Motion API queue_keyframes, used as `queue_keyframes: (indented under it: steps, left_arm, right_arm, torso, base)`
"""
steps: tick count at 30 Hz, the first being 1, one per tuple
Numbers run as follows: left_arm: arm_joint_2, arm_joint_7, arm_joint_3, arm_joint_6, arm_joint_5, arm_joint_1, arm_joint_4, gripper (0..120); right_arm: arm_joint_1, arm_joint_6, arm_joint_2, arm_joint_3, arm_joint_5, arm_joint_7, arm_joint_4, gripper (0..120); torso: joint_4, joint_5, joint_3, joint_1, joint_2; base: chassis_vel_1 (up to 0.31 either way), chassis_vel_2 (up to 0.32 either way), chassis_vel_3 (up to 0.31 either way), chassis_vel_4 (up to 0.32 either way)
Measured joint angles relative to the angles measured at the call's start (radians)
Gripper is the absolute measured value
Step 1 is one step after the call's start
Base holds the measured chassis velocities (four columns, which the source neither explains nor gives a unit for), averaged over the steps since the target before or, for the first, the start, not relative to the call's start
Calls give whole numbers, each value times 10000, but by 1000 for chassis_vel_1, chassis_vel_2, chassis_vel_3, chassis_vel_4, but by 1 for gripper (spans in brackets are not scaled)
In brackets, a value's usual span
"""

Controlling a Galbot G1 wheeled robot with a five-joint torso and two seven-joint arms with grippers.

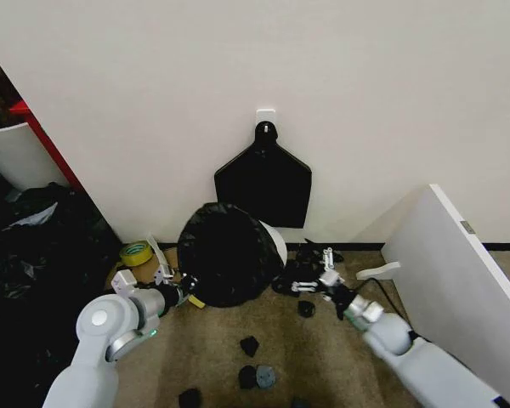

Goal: Place the garbage bag over the trash bin.

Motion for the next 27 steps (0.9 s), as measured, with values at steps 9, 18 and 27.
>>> queue_keyframes:
  steps: [9,18,27]
  left_arm:
    - [374,2315,1410,-728,3694,436,-262,0]
    - [1048,6294,1861,-5072,9791,962,465,0]
    - [1421,8162,1905,-7292,12002,1255,1124,0]
  right_arm:
    - [443,-1698,-39,2054,2258,-5931,-952,100]
    - [205,-1631,-523,1844,2926,-1209,980,100]
    - [-83,-1877,-151,1027,1342,580,2403,100]
  torso:
    - [0,0,0,0,0]
    - [2,-3,0,2,0]
    - [3,-4,0,2,0]
  base:
    - [0,0,0,0]
    - [0,0,0,0]
    - [0,0,0,0]
